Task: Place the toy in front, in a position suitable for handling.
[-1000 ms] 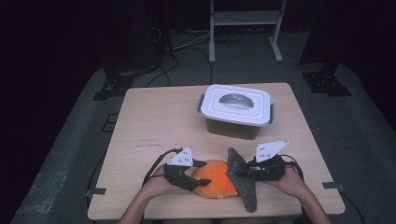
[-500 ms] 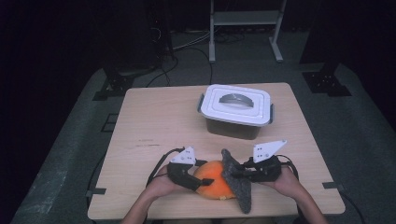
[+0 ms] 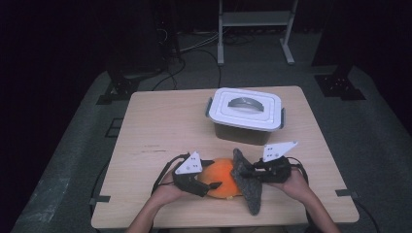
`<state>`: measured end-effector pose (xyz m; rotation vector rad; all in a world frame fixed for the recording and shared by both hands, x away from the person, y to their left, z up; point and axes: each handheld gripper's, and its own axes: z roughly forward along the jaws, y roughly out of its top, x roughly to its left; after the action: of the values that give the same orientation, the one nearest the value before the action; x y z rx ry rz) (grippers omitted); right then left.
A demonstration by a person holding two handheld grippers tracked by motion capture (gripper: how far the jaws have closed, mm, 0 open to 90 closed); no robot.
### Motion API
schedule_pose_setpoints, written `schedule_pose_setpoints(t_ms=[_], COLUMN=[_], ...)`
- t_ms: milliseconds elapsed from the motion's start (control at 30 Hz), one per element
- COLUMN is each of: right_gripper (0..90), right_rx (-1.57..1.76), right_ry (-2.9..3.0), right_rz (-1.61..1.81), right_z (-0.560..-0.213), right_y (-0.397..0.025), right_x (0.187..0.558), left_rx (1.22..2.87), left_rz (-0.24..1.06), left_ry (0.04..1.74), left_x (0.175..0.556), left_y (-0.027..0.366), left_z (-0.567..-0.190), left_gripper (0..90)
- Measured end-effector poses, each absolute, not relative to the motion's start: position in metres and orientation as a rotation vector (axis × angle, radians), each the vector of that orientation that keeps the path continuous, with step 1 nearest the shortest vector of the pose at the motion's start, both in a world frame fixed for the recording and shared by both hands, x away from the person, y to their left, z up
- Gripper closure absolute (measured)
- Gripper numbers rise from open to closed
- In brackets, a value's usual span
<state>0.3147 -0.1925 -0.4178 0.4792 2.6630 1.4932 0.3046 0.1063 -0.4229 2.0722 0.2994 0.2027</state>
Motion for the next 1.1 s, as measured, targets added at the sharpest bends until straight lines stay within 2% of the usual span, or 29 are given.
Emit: schedule_pose_setpoints(t_ms=[100,133,233,300,400,533,667,767,1000,1100], right_gripper=[76.7,76.6,76.6,76.6,76.5,76.5,76.5,76.4,76.3,76.3], right_rx=[0.419,0.402,0.404,0.414,0.457,0.461,0.42,0.398,0.46,0.472], right_ry=[2.696,2.7,2.707,2.719,2.742,2.71,2.654,2.69,2.732,2.705], right_rz=[1.482,1.466,1.456,1.453,1.36,1.405,1.503,1.456,1.389,1.407], right_z=[-0.421,-0.42,-0.421,-0.424,-0.43,-0.424,-0.411,-0.416,-0.428,-0.423], right_y=[-0.181,-0.178,-0.179,-0.183,-0.19,-0.195,-0.187,-0.178,-0.19,-0.194], right_x=[0.309,0.306,0.305,0.307,0.31,0.31,0.308,0.307,0.311,0.31], left_rx=[2.064,2.077,2.101,2.112,2.101,2.101,2.116,2.142,2.131,2.131], left_rz=[0.139,0.138,0.147,0.153,0.123,0.127,0.143,0.151,0.133,0.128], left_ry=[0.365,0.359,0.335,0.328,0.336,0.299,0.236,0.214,0.233,0.236], left_x=[0.31,0.31,0.309,0.31,0.313,0.312,0.307,0.305,0.308,0.307], left_y=[0.108,0.108,0.111,0.114,0.121,0.122,0.115,0.115,0.121,0.12], left_z=[-0.425,-0.426,-0.428,-0.429,-0.431,-0.431,-0.428,-0.427,-0.429,-0.428], left_gripper=[14.9,15.7,28.2,31.3,32.3,34.8,35.0,34.9,35.7,35.1])
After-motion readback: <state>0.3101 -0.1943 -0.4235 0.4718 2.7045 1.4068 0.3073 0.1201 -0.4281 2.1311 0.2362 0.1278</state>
